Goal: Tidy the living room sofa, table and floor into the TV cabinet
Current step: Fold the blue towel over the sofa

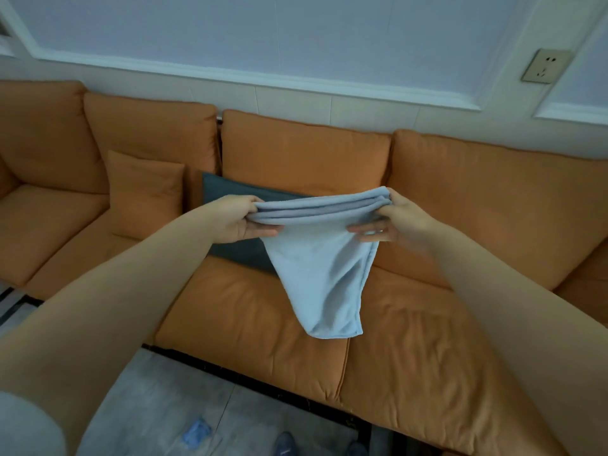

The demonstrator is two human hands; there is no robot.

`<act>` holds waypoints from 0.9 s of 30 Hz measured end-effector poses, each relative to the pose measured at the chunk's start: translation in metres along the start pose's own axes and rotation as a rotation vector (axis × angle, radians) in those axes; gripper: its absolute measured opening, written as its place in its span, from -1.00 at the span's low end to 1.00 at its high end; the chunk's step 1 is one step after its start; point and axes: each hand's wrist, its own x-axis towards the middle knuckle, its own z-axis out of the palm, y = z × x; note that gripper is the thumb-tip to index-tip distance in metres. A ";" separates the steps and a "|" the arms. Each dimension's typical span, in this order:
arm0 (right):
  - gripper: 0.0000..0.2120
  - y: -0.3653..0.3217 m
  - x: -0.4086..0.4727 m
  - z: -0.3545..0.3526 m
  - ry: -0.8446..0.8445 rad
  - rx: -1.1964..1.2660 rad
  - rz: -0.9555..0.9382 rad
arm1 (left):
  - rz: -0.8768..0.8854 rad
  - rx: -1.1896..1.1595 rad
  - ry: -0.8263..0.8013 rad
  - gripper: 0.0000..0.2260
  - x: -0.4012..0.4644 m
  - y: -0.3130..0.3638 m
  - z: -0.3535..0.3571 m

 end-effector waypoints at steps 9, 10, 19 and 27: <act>-0.77 -0.012 0.003 -0.027 0.103 -0.207 -0.199 | 0.209 0.023 0.192 -0.72 0.023 0.037 0.039; -0.79 -0.014 0.005 -0.030 0.133 -0.176 -0.226 | 0.255 0.048 0.190 -0.74 0.024 0.041 0.042; -0.86 -0.030 -0.015 -0.048 0.341 -0.160 -0.418 | 0.590 0.228 0.058 -0.65 0.011 0.067 0.058; -0.81 -0.042 -0.040 -0.040 0.500 -0.079 -0.454 | 0.647 0.287 -0.025 -0.73 0.007 0.072 0.072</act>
